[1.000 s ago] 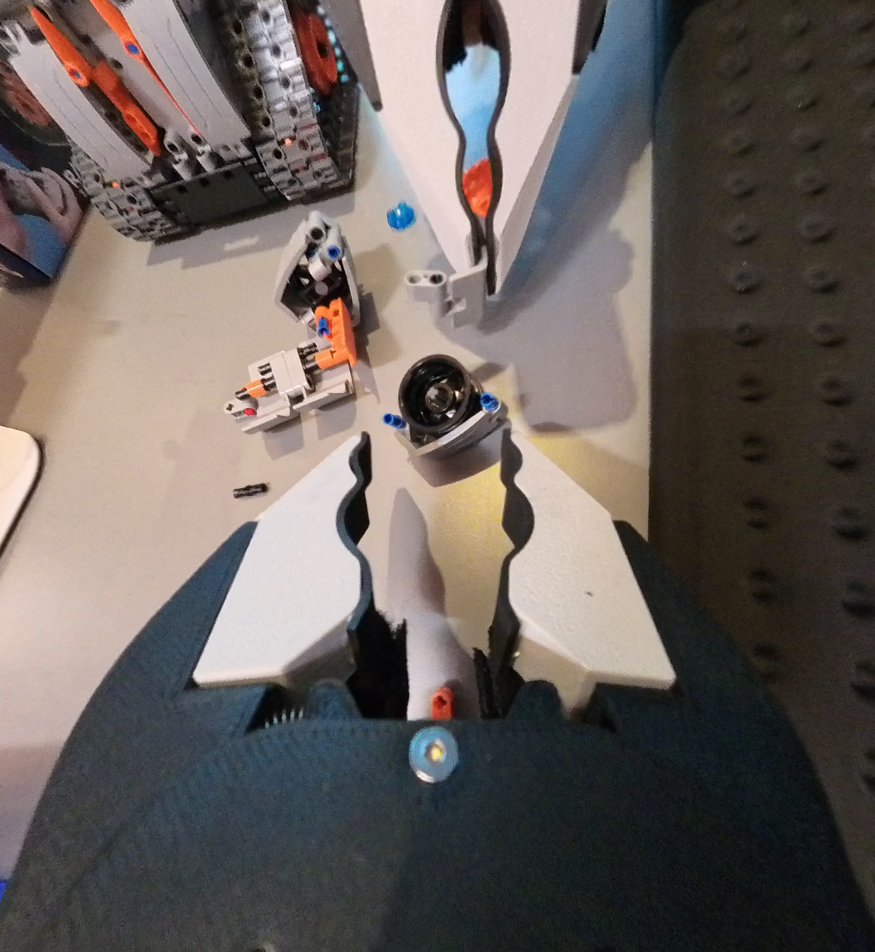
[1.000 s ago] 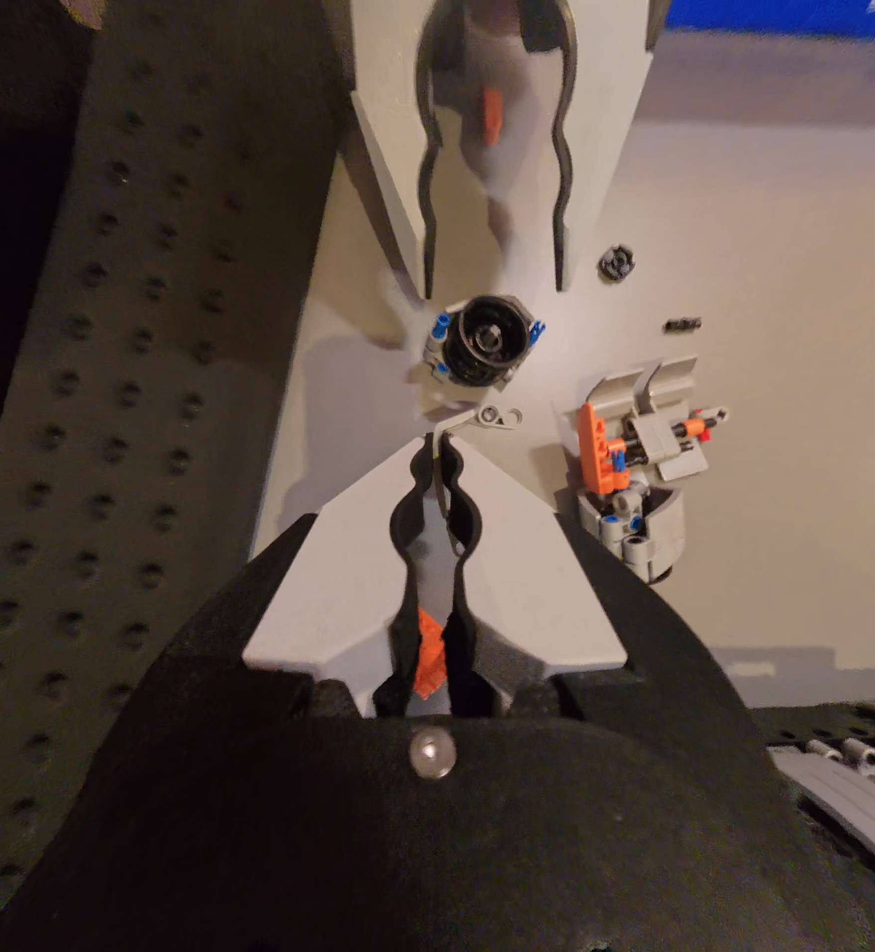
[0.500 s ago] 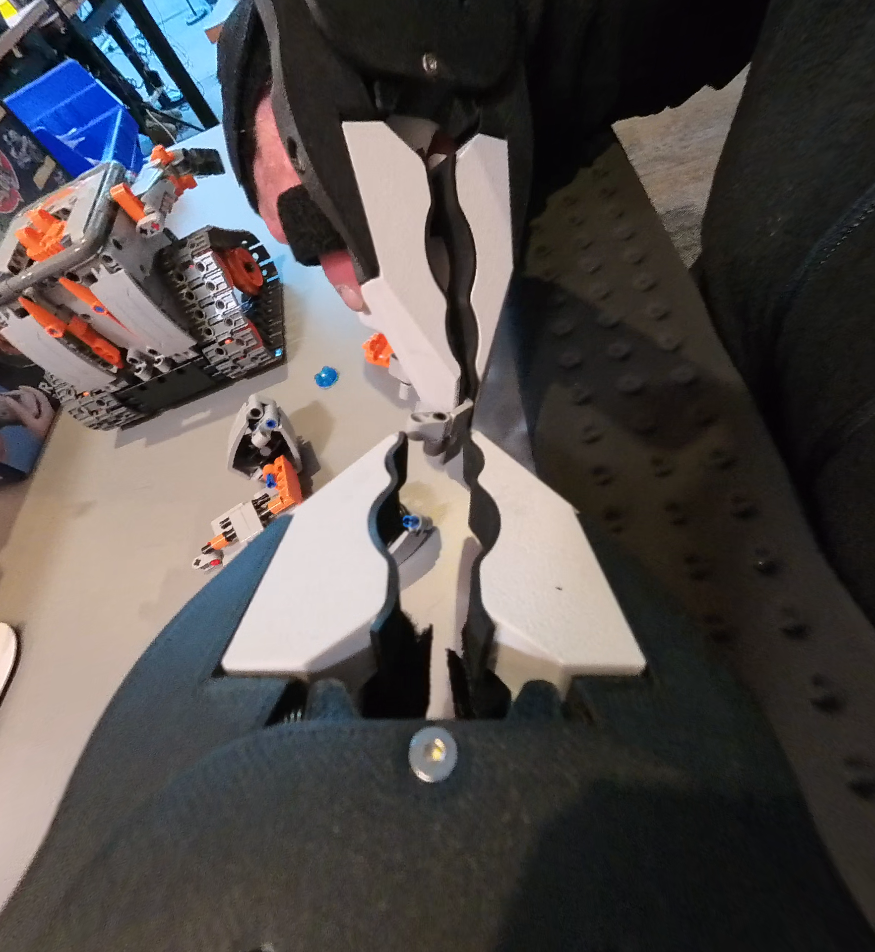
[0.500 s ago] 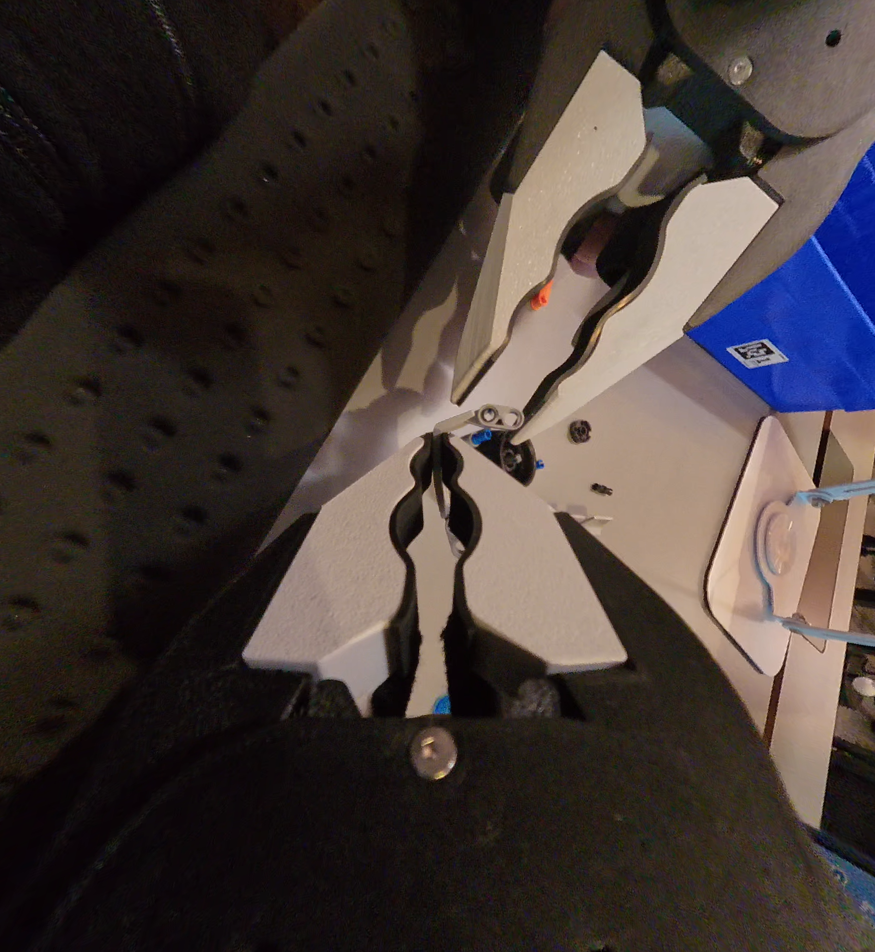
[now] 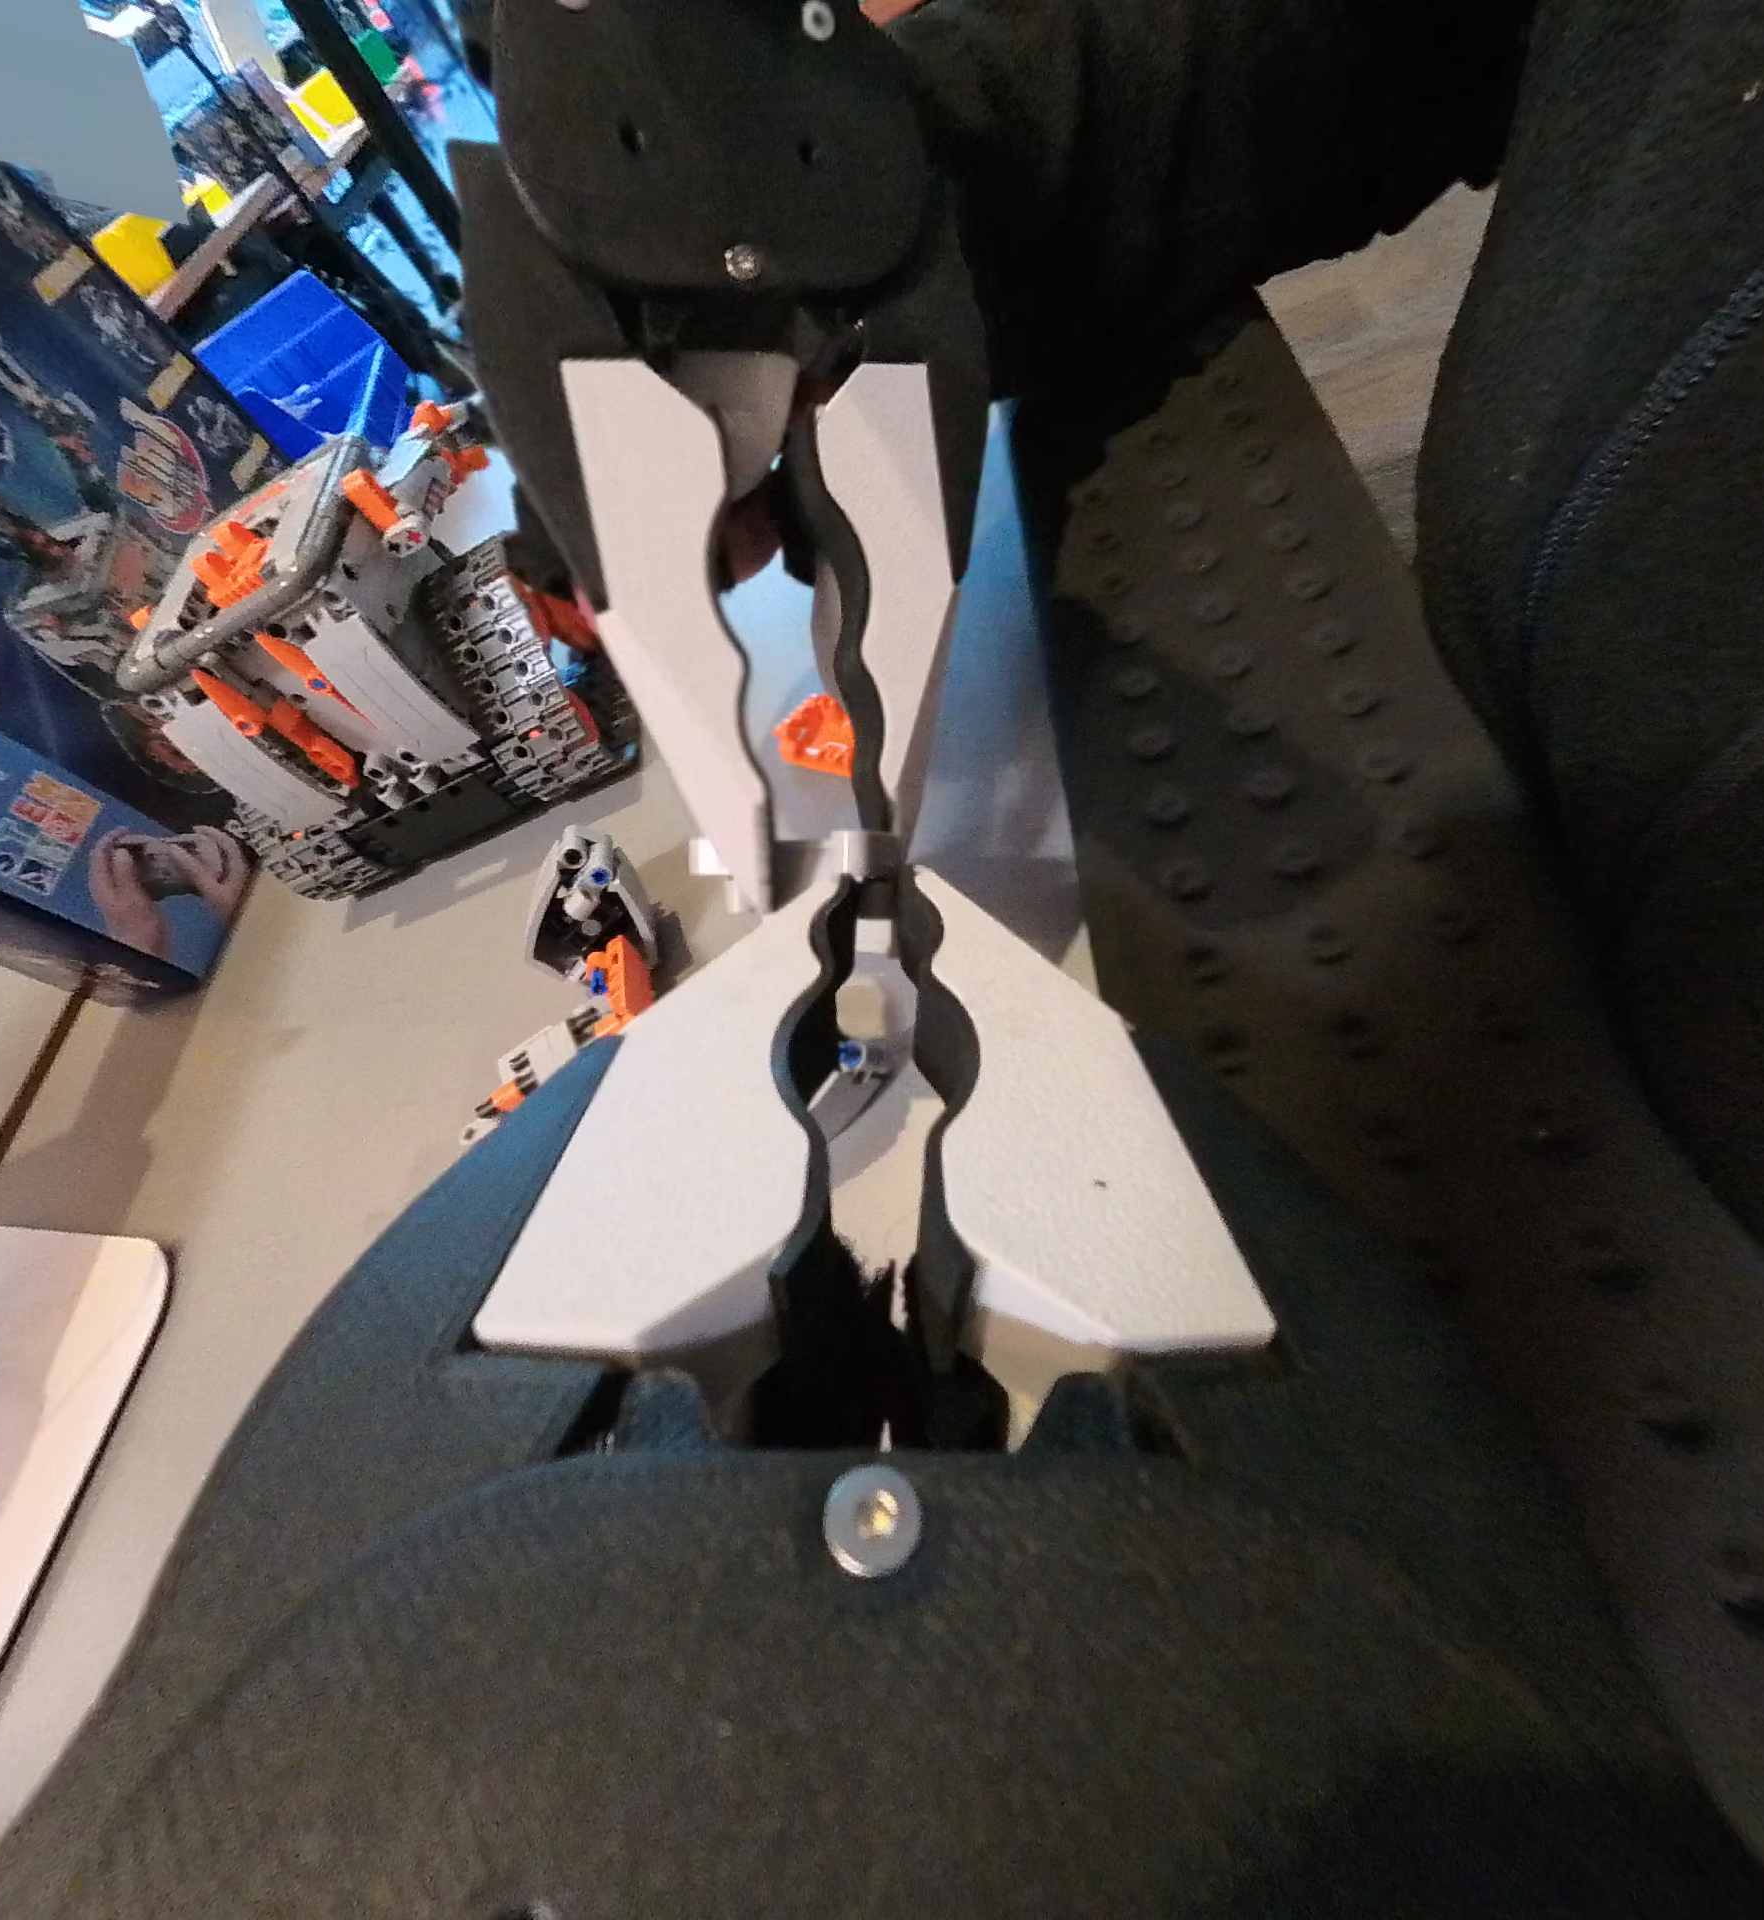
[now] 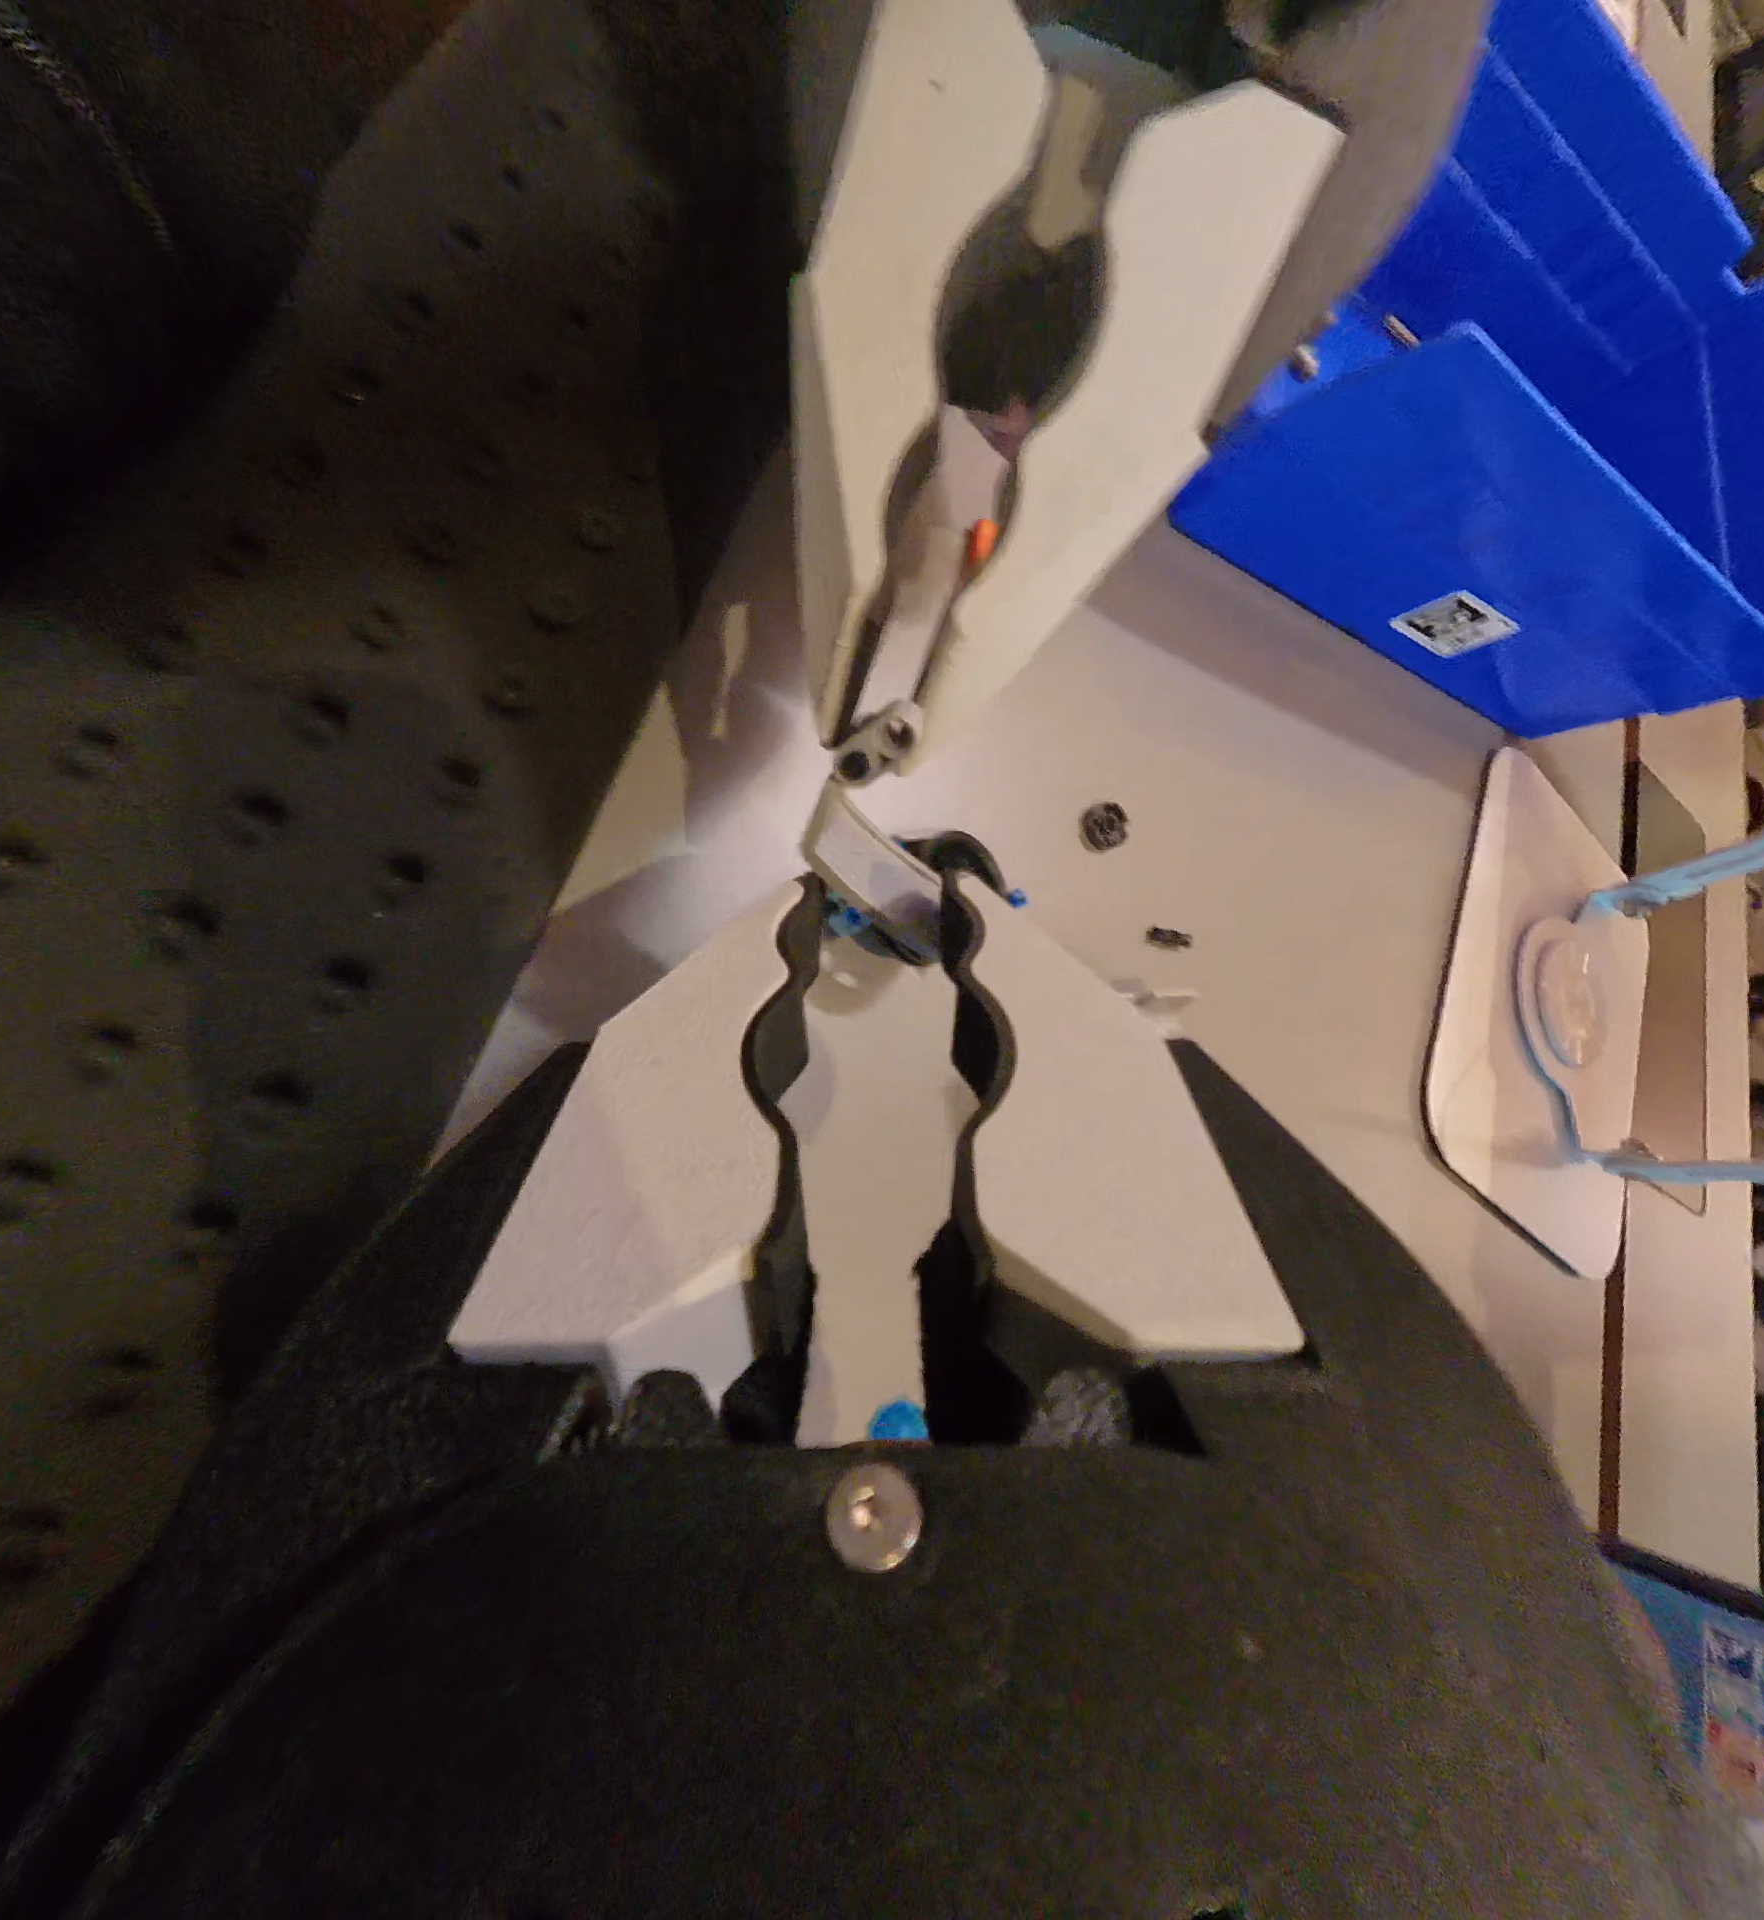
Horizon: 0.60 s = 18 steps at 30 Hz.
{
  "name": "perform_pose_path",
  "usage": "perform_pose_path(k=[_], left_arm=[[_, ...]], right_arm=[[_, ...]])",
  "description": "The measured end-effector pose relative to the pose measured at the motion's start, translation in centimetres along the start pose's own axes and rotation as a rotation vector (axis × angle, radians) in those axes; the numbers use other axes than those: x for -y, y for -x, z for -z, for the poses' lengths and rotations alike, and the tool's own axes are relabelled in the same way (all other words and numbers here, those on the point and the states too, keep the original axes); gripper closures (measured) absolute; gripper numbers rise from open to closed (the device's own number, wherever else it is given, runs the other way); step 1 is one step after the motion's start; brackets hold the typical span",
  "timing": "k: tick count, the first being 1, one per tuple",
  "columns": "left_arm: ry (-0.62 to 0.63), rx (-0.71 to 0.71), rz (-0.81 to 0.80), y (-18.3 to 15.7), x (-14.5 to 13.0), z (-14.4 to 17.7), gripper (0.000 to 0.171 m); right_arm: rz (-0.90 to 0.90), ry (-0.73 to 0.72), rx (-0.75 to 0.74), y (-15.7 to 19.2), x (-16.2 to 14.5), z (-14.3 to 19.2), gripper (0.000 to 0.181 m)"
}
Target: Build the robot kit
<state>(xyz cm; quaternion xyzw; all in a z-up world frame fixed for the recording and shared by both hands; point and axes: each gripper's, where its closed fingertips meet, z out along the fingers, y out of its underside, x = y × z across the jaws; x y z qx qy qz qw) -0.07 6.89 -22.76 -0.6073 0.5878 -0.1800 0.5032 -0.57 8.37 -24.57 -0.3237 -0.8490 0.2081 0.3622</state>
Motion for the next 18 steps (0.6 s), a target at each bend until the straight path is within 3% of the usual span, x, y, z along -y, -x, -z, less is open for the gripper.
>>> perform_pose_path(k=[5, 10, 15, 18], left_arm=[[-0.023, 0.135, -0.036, 1.7, 0.6, 0.8, 0.167], [-0.001, 0.236, -0.093, 2.7, 0.7, 1.1, 0.167], [-0.008, 0.312, -0.118, 3.5, 1.1, 1.5, 0.167], [-0.004, 0.314, -0.139, 3.3, 1.2, 1.2, 0.167]], right_arm=[[-0.184, -0.103, -0.033, -2.1, 0.6, 0.9, 0.151], [-0.345, -0.182, -0.073, -4.2, 0.8, 2.1, 0.126], [-0.509, -0.196, -0.022, -4.4, 0.2, 1.5, 0.118], [-0.541, -0.234, 0.004, -4.1, 0.9, 0.9, 0.123]])
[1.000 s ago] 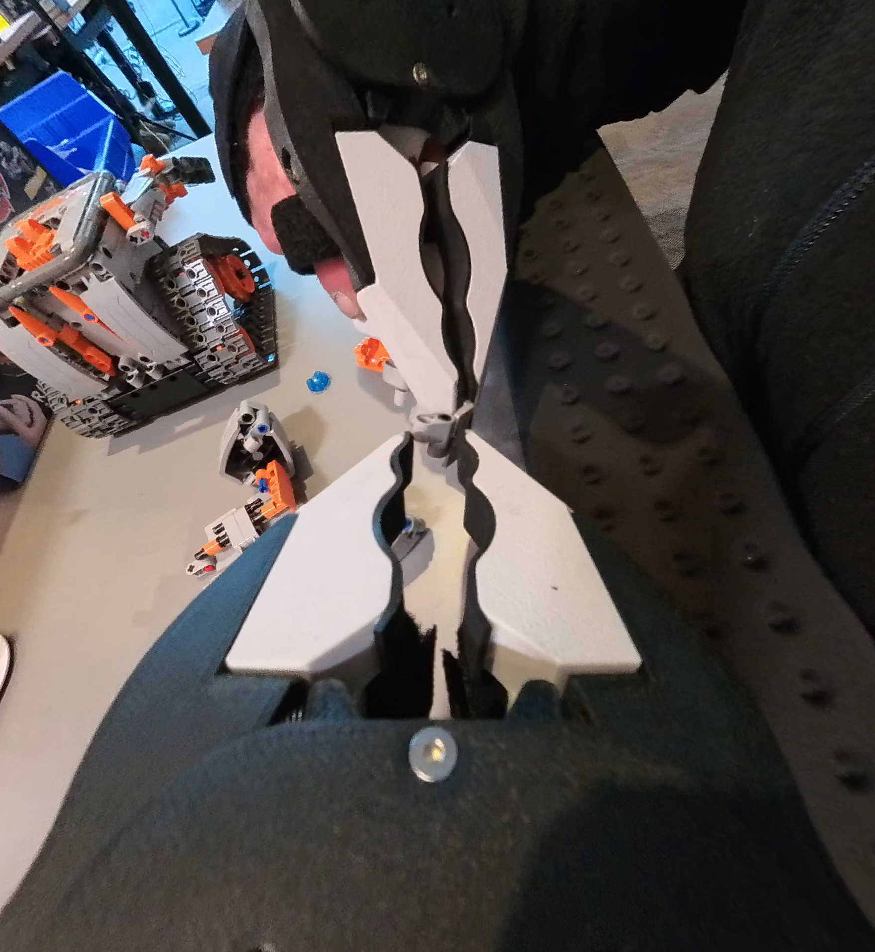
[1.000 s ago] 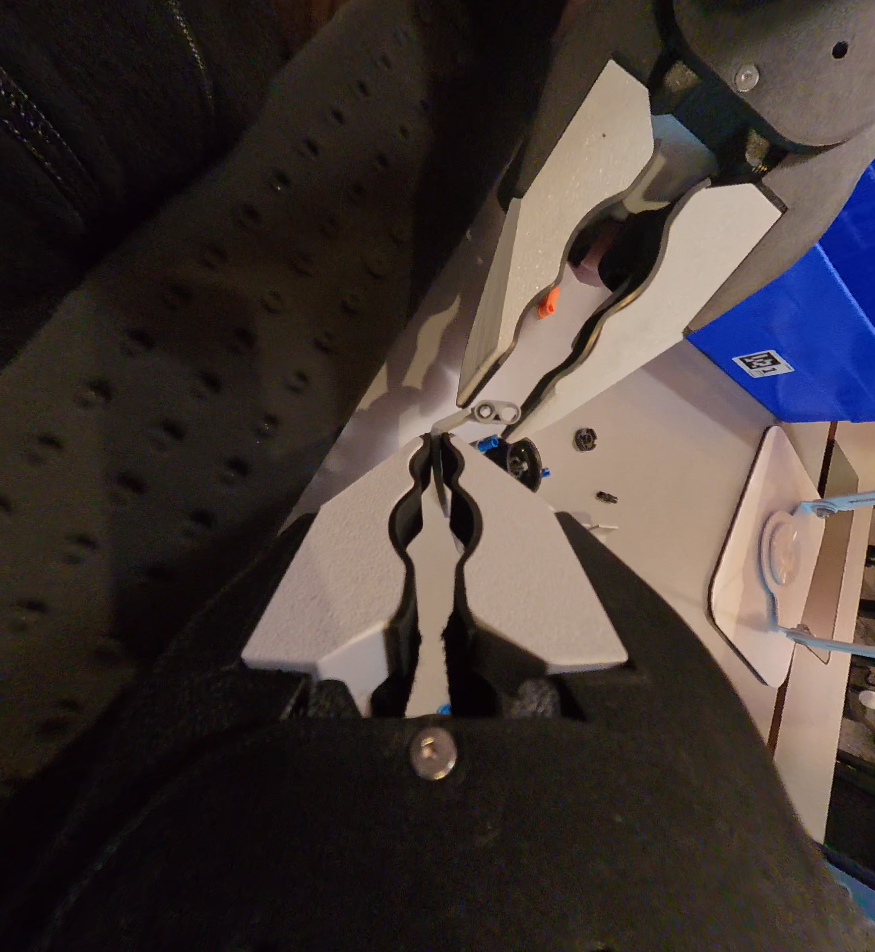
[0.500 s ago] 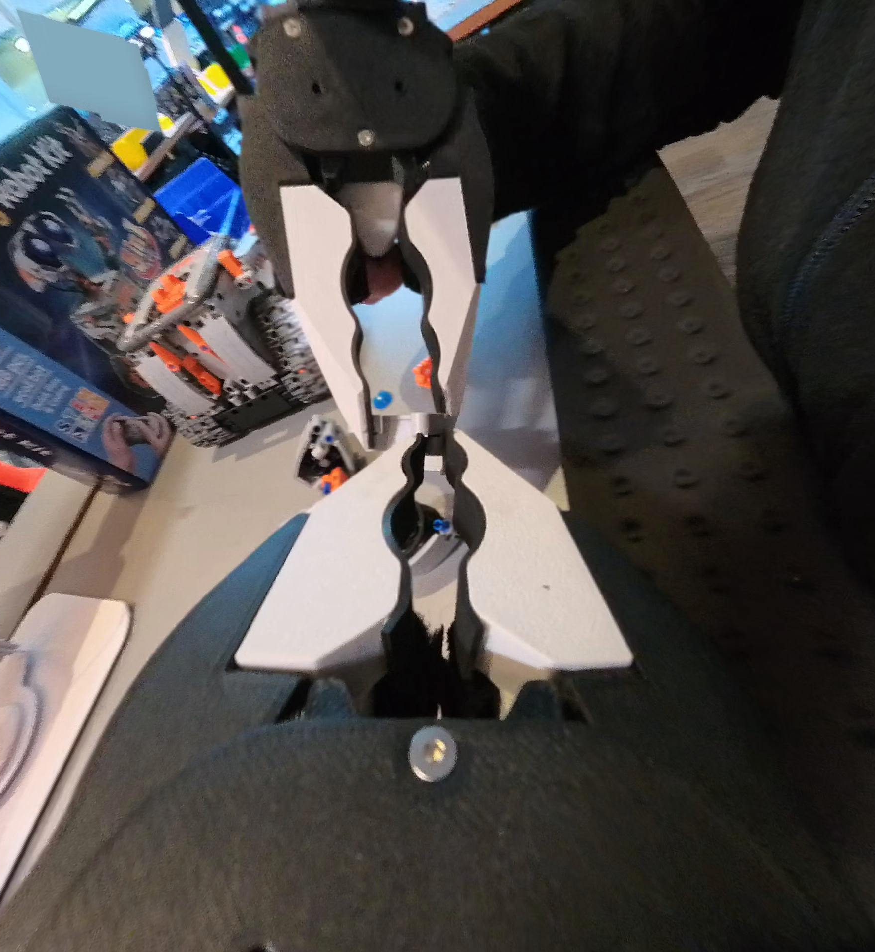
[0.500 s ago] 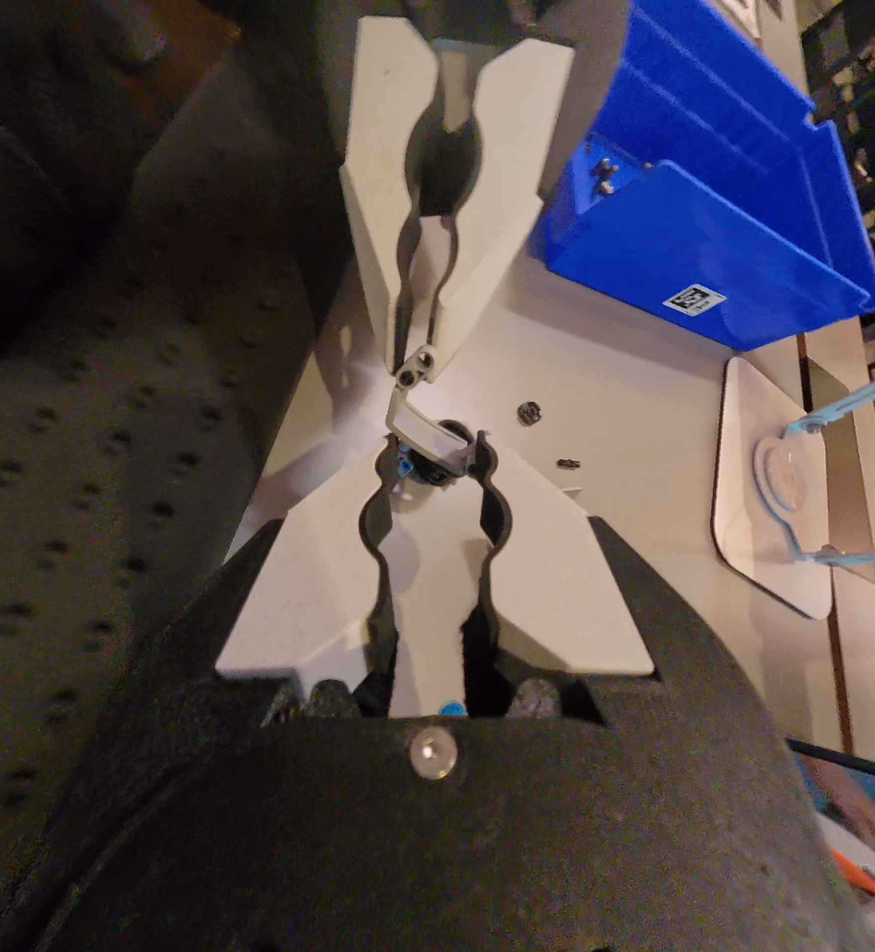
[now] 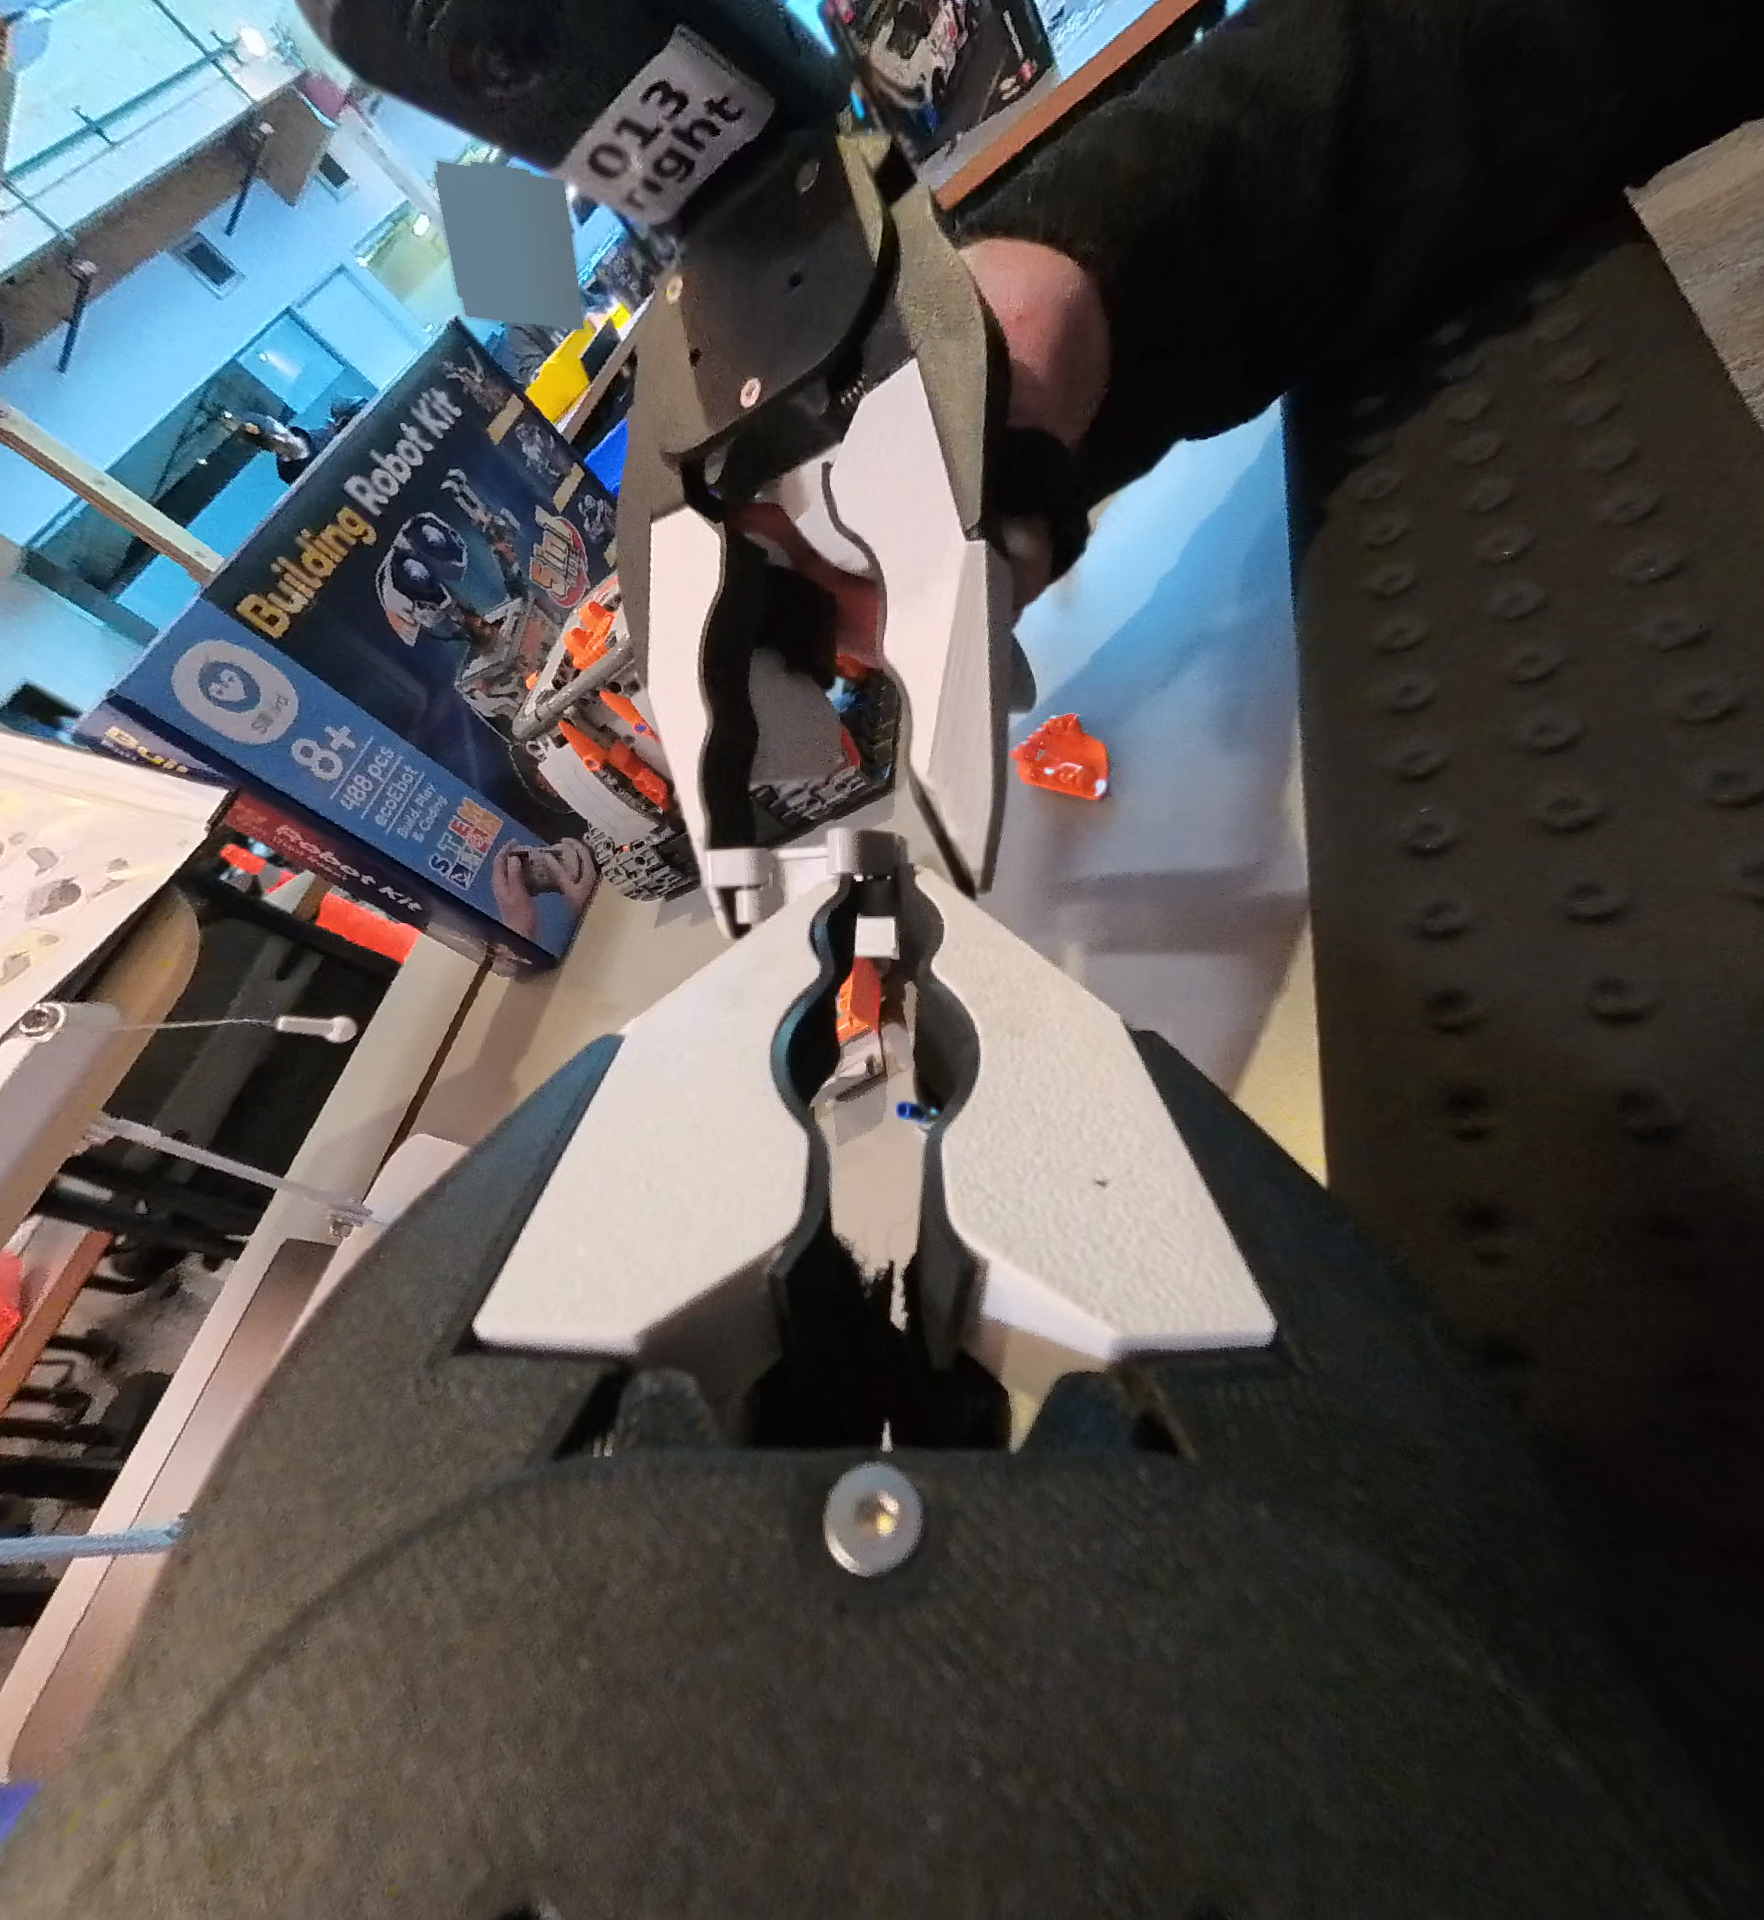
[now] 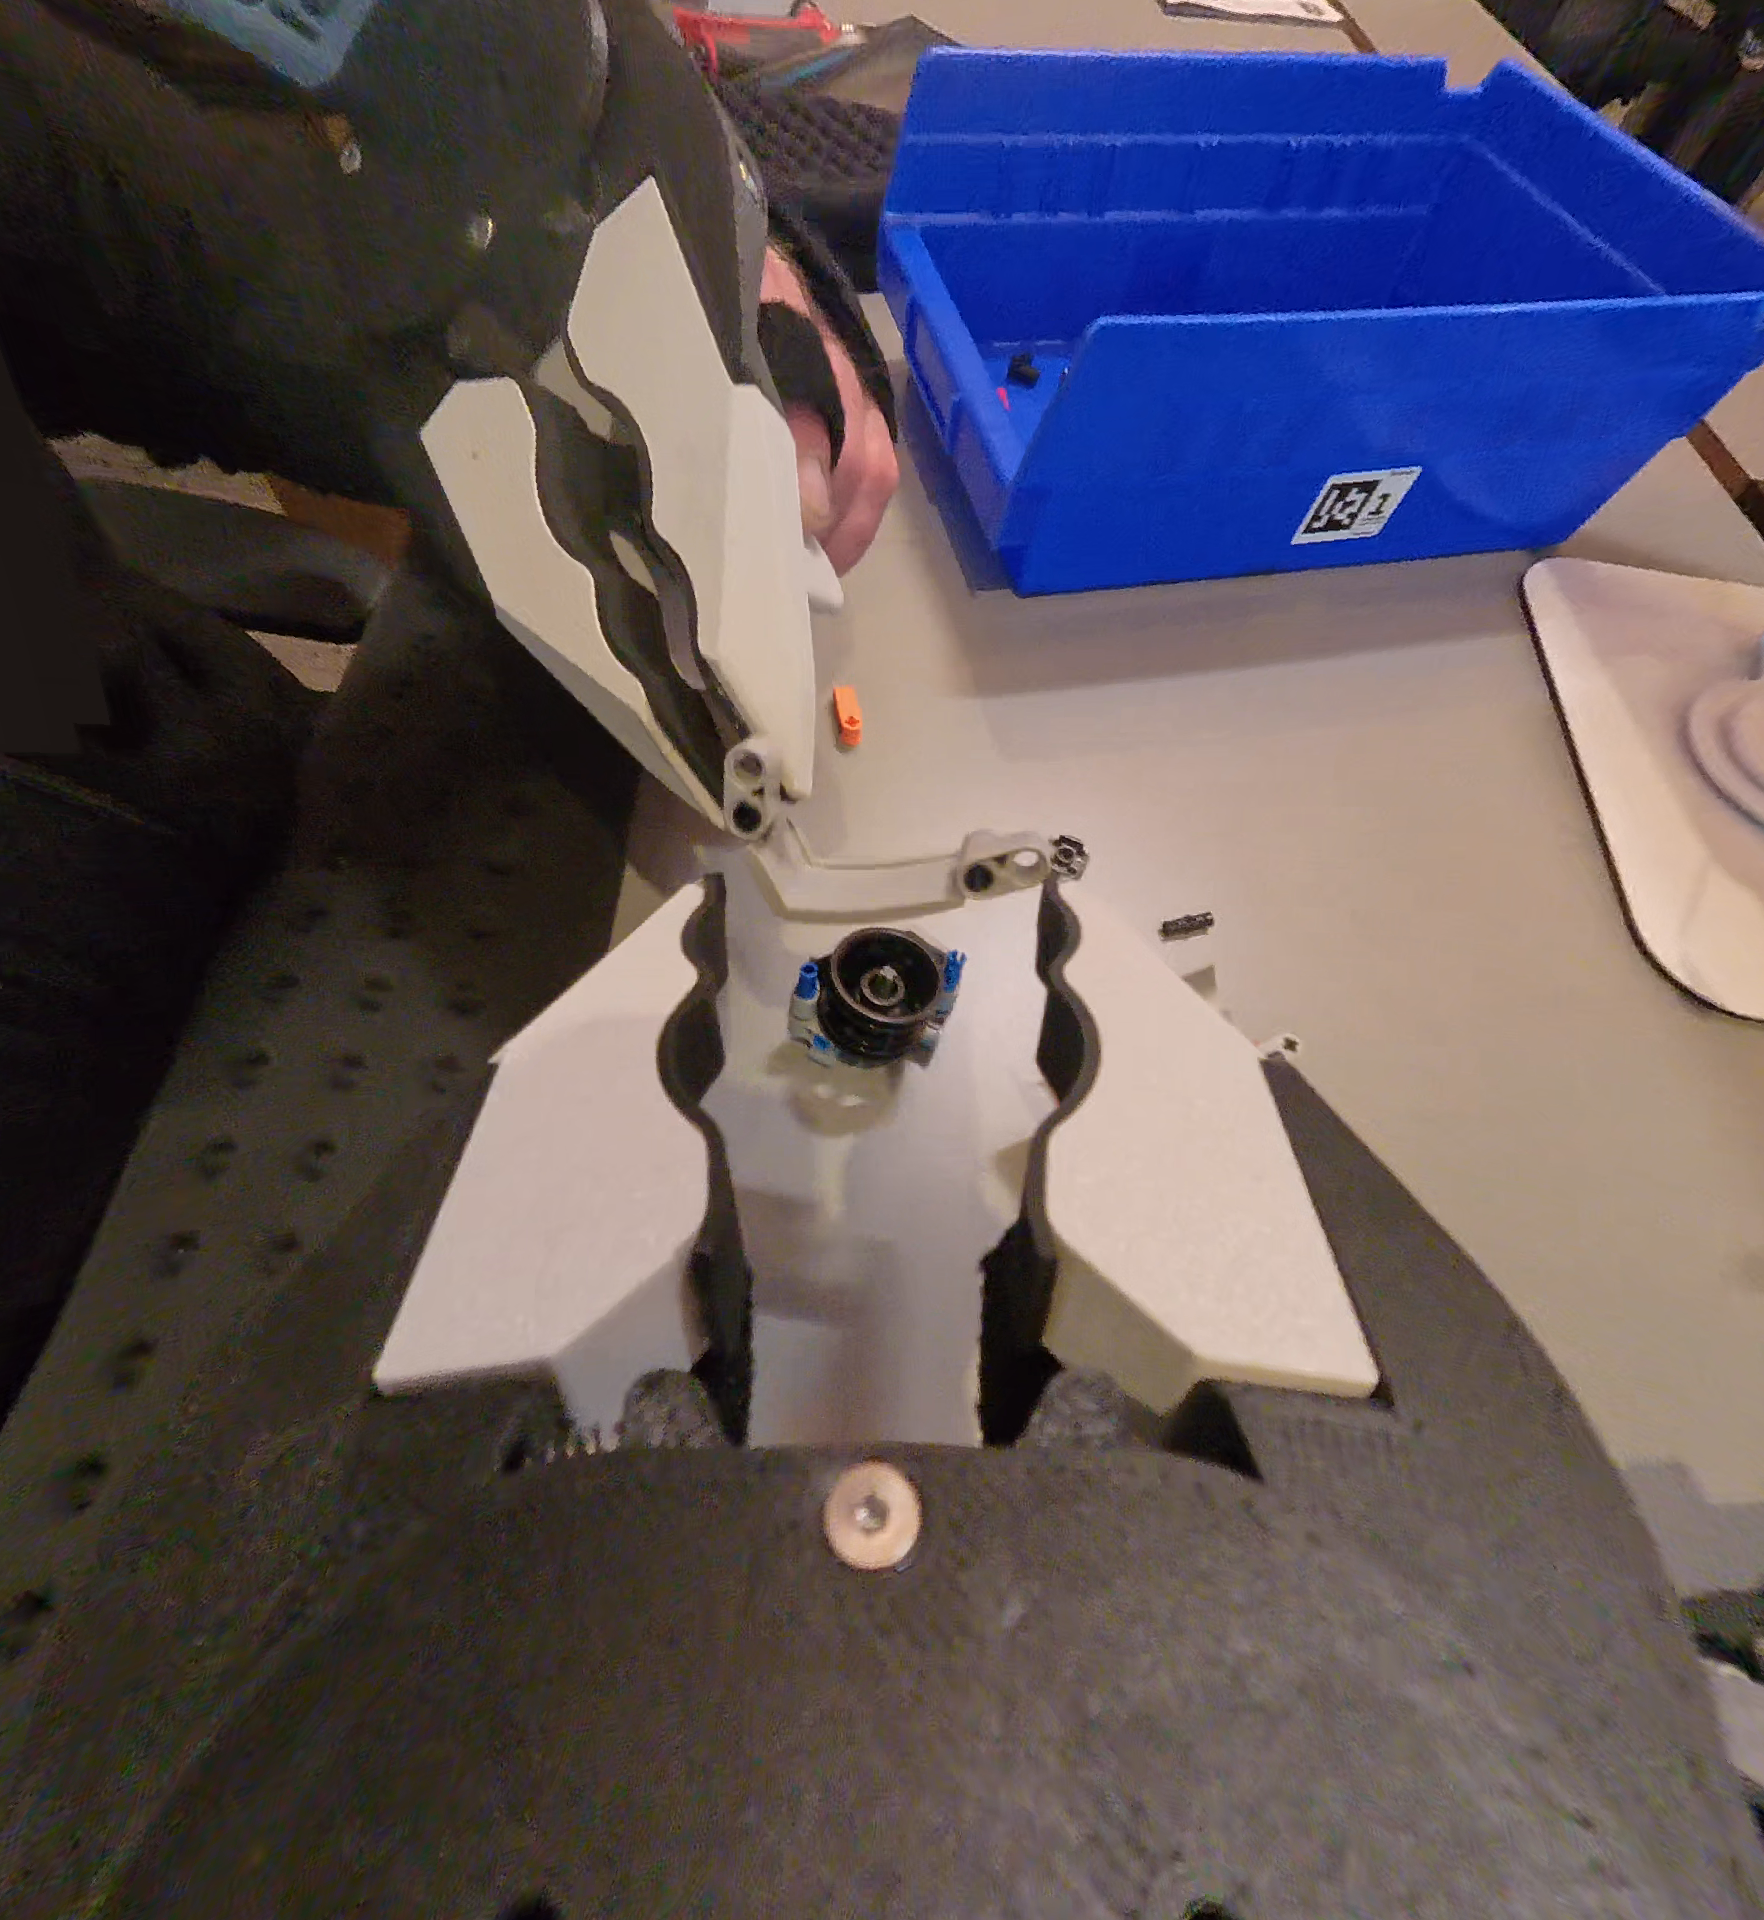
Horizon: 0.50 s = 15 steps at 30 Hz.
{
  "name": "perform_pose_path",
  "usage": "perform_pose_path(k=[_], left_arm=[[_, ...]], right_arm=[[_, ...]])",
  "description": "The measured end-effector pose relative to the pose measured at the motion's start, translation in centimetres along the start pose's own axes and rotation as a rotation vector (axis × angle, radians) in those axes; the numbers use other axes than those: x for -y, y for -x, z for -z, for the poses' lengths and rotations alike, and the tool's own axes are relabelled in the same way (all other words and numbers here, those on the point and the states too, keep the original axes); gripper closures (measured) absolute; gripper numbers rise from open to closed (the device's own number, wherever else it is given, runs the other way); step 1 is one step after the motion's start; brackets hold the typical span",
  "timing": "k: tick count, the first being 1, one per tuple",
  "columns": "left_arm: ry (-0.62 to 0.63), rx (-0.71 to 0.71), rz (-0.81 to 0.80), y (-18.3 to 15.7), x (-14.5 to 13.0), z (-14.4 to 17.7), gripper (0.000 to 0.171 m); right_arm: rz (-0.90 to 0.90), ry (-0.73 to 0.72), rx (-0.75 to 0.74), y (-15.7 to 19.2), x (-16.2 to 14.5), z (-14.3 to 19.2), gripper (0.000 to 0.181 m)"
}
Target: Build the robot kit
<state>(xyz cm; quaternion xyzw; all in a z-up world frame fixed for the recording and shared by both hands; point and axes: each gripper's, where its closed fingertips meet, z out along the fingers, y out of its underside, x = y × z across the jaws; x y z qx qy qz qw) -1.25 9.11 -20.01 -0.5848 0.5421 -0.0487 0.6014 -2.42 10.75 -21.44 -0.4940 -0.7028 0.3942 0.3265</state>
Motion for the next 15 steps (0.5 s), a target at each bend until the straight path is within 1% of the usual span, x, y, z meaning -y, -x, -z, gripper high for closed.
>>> perform_pose_path(k=[1, 2, 5, 13, 15], left_arm=[[0.005, -0.002, -0.006, -0.1, 0.0, -0.1, 0.167], [0.003, -0.009, -0.01, -0.3, 0.0, -0.2, 0.167], [0.002, -0.009, 0.0, -0.3, 0.0, -0.3, 0.167], [-0.015, -0.012, 0.039, 0.2, 0.3, -1.0, 0.167], [-0.016, -0.017, 0.059, 0.3, 0.2, -1.1, 0.165]], right_arm=[[-0.006, -0.01, 0.001, 0.1, 0.2, -0.1, 0.122], [-0.007, -0.02, -0.002, 0.0, 0.3, -0.2, 0.126], [0.016, -0.023, -0.013, -0.1, 0.2, -0.1, 0.128], [0.043, -0.014, -0.034, -0.8, 0.3, 0.6, 0.129], [0.048, -0.009, -0.042, -1.0, 0.3, 0.9, 0.129]])
